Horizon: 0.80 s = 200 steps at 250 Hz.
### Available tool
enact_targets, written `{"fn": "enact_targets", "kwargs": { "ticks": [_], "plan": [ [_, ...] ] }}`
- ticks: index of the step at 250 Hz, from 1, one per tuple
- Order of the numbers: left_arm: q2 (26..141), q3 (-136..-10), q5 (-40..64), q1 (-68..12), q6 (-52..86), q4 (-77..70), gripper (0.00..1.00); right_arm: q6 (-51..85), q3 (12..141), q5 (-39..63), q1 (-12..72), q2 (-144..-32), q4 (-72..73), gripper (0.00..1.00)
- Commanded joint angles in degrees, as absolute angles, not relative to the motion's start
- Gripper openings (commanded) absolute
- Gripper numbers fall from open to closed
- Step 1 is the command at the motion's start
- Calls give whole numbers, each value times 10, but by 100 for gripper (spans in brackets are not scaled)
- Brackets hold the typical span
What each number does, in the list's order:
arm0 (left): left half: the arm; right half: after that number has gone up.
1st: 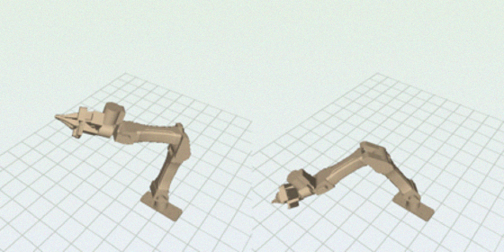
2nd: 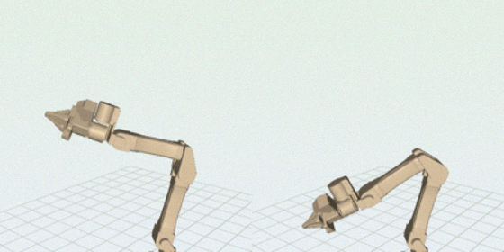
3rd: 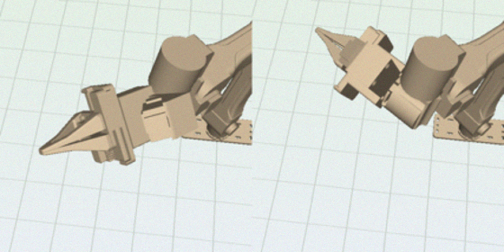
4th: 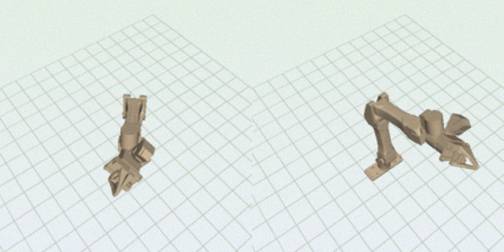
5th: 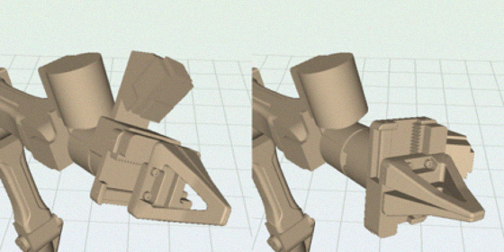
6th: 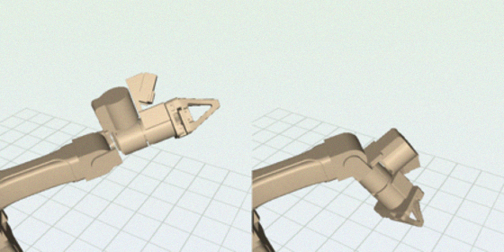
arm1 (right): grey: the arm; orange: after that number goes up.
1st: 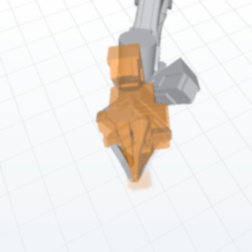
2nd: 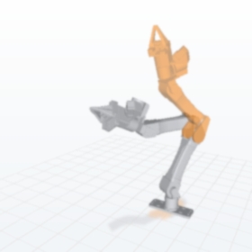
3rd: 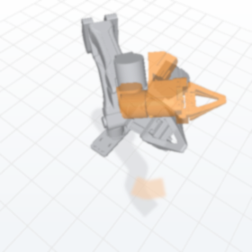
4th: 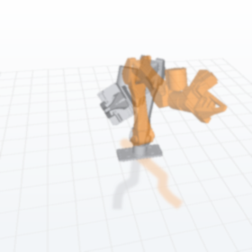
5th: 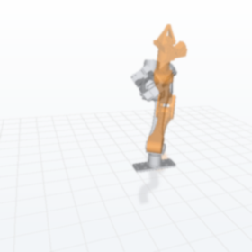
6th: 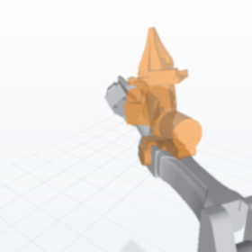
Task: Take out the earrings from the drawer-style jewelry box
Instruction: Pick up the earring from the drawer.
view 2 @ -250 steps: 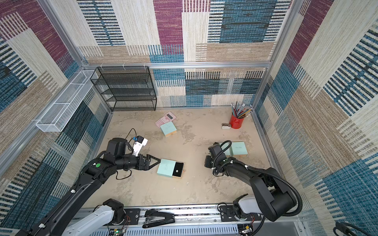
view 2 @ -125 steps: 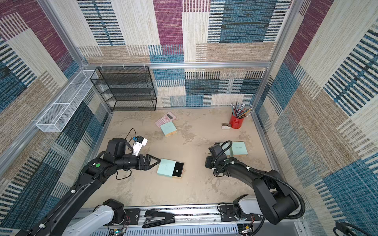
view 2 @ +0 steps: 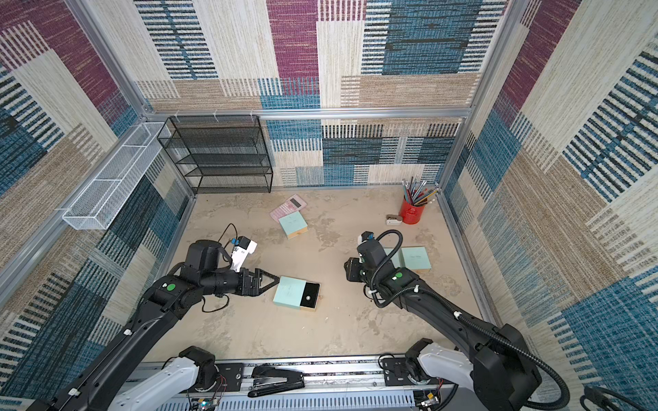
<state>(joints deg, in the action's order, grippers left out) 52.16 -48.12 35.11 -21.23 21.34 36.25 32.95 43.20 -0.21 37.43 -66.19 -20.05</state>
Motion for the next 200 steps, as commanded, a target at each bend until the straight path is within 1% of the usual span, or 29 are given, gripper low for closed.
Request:
{"fn": "enact_targets", "kwargs": {
  "ticks": [1,37,56,72,86,106,200],
  "plan": [
    [521,-479,365,-211,218,349,99,332,464,-6,428,-695,-214,43],
    [519,-478,362,-211,218,348,99,336,507,8,513,-790,-191,42],
    [518,-477,361,-211,218,349,98,337,528,12,540,-840,-188,41],
    [517,-477,362,-211,218,349,98,337,538,17,557,-868,-180,43],
    [516,-477,361,-211,218,349,99,338,543,17,563,-884,-173,46],
    [515,-477,363,-211,219,349,99,340,549,8,565,-903,-181,46],
    [513,-477,362,-211,218,348,98,338,570,-30,572,-943,-218,39]
  ]
}}
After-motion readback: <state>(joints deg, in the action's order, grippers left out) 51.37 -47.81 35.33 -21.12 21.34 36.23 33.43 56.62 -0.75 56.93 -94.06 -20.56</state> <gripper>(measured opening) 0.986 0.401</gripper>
